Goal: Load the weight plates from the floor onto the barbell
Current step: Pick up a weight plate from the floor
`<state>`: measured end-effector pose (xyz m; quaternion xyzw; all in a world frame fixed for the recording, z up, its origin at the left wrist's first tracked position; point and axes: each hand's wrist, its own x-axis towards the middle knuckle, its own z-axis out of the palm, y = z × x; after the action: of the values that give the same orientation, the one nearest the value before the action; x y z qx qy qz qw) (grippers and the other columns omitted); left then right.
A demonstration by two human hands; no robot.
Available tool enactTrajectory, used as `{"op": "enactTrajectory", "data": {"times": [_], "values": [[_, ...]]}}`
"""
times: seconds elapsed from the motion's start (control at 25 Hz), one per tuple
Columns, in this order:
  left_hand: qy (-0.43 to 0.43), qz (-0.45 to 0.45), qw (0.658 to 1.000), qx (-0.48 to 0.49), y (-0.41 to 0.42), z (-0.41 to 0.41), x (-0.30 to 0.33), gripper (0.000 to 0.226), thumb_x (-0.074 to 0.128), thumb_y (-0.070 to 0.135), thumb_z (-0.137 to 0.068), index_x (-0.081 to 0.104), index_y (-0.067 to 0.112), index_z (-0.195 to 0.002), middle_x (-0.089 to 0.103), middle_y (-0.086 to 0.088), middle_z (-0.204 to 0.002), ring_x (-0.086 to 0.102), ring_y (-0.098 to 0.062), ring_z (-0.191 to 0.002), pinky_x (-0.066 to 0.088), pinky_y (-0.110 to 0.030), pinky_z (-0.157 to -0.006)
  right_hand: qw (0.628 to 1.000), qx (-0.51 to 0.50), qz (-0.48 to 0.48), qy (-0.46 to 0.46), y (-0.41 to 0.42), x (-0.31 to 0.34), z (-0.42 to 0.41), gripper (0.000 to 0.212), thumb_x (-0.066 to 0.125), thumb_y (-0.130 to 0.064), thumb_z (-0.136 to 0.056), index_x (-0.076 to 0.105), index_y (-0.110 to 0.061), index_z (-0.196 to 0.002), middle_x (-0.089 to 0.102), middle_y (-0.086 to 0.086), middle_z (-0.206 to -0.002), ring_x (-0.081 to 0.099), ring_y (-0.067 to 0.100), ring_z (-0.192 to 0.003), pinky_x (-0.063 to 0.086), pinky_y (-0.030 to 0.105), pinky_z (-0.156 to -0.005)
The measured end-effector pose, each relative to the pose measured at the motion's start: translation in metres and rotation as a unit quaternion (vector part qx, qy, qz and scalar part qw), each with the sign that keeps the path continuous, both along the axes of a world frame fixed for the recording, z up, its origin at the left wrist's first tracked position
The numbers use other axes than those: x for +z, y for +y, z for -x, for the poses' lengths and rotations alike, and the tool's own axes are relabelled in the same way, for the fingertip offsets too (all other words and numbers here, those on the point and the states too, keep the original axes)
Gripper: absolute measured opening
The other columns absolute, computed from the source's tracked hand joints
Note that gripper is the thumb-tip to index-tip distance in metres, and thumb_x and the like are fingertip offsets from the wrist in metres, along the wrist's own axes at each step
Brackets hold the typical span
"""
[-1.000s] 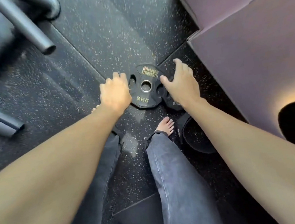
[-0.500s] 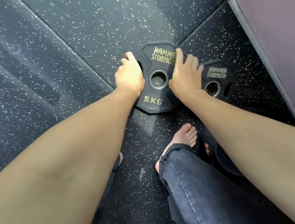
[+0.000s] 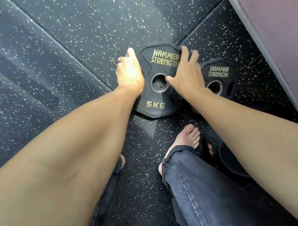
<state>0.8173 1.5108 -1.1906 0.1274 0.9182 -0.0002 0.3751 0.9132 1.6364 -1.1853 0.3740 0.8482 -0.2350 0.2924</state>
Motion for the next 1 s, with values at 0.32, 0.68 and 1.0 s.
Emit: {"op": "enactTrajectory", "data": {"times": [0.32, 0.68, 1.0], "values": [[-0.066, -0.059, 0.98, 0.177, 0.004, -0.016, 0.063, 0.021, 0.053, -0.009, -0.081, 0.048, 0.011, -0.087, 0.063, -0.016, -0.111, 0.06, -0.037, -0.106, 0.045, -0.036, -0.076, 0.997, -0.012, 0.07, -0.009, -0.004, 0.047, -0.005, 0.113, 0.084, -0.034, -0.078, 0.005, -0.018, -0.158, 0.02, 0.013, -0.16, 0.036, 0.035, -0.142, 0.038, 0.05, -0.11], [0.009, -0.072, 0.975, 0.209, 0.013, -0.008, 0.193, 0.019, 0.062, 0.002, -0.08, 0.052, 0.014, -0.09, 0.067, -0.012, -0.107, 0.062, -0.033, -0.107, 0.05, -0.035, -0.084, 0.989, 0.003, 0.139, 0.044, 0.003, 0.152, 0.008, 0.099, 0.076, -0.025, -0.087, 0.007, -0.021, -0.159, 0.028, 0.012, -0.159, 0.045, 0.032, -0.136, 0.039, 0.046, -0.107], [0.043, -0.24, 0.879, 0.41, -0.065, 0.067, 0.442, 0.038, 0.068, 0.002, -0.041, 0.061, 0.012, -0.077, 0.068, -0.014, -0.07, 0.07, -0.038, -0.068, 0.061, -0.05, -0.065, 0.946, 0.035, 0.233, 0.221, -0.009, 0.368, 0.091, 0.102, 0.073, -0.065, -0.076, 0.016, -0.042, -0.157, 0.042, 0.008, -0.148, 0.045, 0.025, -0.135, 0.038, 0.045, -0.111]]}}
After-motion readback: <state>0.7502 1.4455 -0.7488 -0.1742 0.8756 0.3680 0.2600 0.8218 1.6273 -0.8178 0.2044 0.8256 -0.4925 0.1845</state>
